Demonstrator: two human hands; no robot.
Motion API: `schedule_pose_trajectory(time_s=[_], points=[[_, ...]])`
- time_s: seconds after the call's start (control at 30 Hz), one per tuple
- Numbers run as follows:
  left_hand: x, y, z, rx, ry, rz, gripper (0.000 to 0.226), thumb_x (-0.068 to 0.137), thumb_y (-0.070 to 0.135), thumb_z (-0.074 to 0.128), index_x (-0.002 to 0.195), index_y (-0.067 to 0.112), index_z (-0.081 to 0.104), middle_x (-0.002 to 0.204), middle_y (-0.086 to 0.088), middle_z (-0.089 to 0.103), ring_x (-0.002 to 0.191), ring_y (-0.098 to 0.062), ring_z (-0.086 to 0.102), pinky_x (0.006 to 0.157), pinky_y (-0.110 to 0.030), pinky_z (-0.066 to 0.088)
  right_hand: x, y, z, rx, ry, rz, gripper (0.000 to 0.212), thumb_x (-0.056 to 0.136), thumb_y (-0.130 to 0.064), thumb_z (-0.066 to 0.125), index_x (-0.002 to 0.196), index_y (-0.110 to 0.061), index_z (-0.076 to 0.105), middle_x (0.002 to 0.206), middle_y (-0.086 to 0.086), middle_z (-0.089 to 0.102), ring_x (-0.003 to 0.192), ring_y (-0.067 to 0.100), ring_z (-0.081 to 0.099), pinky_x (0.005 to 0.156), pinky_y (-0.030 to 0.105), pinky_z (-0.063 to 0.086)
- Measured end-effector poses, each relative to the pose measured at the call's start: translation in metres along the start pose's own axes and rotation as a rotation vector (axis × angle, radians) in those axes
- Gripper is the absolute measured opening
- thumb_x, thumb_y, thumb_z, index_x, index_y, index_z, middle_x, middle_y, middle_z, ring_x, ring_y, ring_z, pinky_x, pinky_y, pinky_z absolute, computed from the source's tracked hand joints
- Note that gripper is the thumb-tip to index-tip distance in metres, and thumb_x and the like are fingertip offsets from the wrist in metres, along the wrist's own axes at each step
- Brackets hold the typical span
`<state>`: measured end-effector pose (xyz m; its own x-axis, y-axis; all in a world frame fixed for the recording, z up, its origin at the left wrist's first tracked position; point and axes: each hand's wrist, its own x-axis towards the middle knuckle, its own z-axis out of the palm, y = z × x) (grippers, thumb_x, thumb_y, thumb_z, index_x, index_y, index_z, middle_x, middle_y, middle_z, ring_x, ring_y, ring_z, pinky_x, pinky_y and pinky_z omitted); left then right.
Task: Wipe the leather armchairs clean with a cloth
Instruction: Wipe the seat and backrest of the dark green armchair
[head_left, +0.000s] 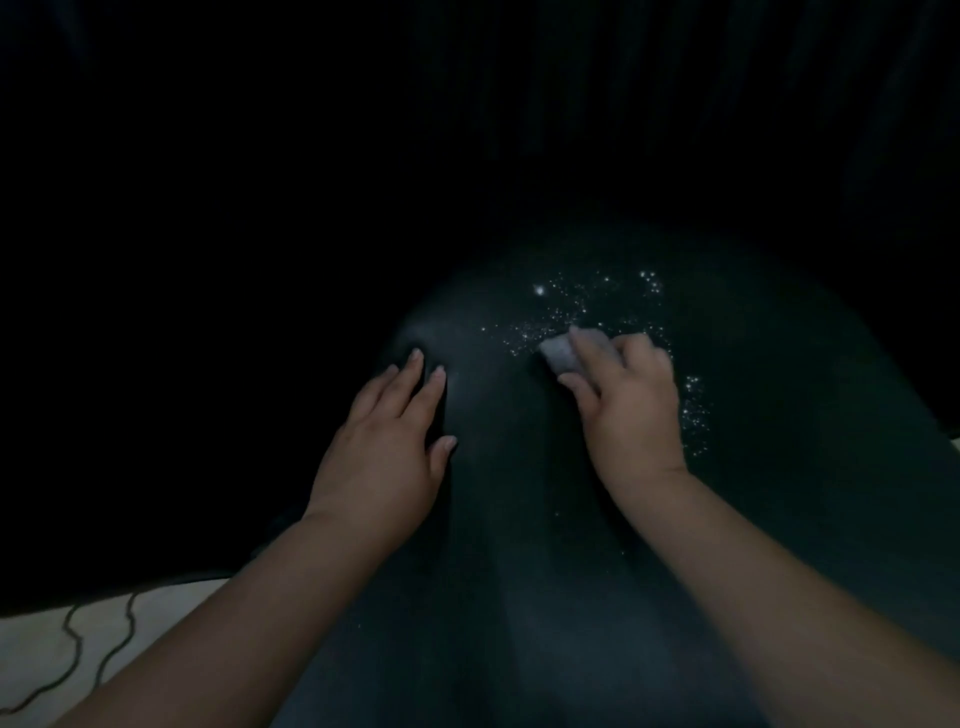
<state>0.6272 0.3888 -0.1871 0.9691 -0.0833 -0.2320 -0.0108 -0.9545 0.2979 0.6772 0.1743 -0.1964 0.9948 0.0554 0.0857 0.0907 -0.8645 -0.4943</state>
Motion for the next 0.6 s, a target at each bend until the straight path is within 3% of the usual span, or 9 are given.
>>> schedule_pose_trajectory(time_s=[0.07,0.23,0.3,0.43,0.6], points=[[0.0,0.002,-0.001,-0.003,0.006,-0.007,0.066,0.094,0.045,0.044,0.151,0.025,0.016,0.16,0.004,0.005,0.144,-0.016,0.007,0.114,-0.025,0.006,0.008,-0.008,0.003,0.067,0.031,-0.01,0.042,0.088,-0.02,0.065,0.129,-0.017,0.058,0.105,0.017,0.052,0.098,0.033,0.046,0.083,0.039,0.043],[0.001,0.003,-0.002,-0.028,0.023,-0.059,0.07,0.091,0.048,0.048,0.15,0.026,0.017,0.159,0.006,0.007,0.143,-0.015,0.006,0.115,-0.032,0.013,0.014,-0.042,0.024,0.074,-0.116,-0.298,0.042,0.084,-0.019,0.07,0.125,-0.017,0.062,0.103,0.019,0.056,0.093,0.035,0.051,0.079,0.041,0.045],[0.002,-0.003,-0.004,-0.034,0.023,-0.093,0.074,0.089,0.051,0.049,0.15,0.026,0.016,0.159,0.006,0.004,0.143,-0.016,0.005,0.115,-0.036,0.017,0.027,-0.028,0.023,0.009,-0.101,-0.287,0.041,0.085,-0.02,0.068,0.126,-0.018,0.062,0.104,0.02,0.055,0.094,0.036,0.05,0.08,0.04,0.043],[0.007,-0.009,-0.007,-0.032,0.02,-0.116,0.077,0.087,0.054,0.049,0.15,0.025,0.017,0.159,0.004,0.005,0.143,-0.018,0.008,0.115,-0.043,0.023,0.052,-0.005,0.017,-0.008,0.028,-0.061,0.041,0.088,-0.022,0.065,0.129,-0.019,0.059,0.106,0.019,0.053,0.097,0.035,0.047,0.081,0.04,0.042],[0.014,0.002,-0.006,-0.052,0.055,-0.151,0.076,0.088,0.055,0.046,0.151,0.025,0.014,0.16,0.004,0.003,0.143,-0.017,0.005,0.114,-0.038,0.02,0.036,-0.039,0.03,0.055,-0.115,-0.282,0.042,0.085,-0.021,0.069,0.126,-0.017,0.061,0.104,0.017,0.055,0.093,0.034,0.05,0.079,0.04,0.045]])
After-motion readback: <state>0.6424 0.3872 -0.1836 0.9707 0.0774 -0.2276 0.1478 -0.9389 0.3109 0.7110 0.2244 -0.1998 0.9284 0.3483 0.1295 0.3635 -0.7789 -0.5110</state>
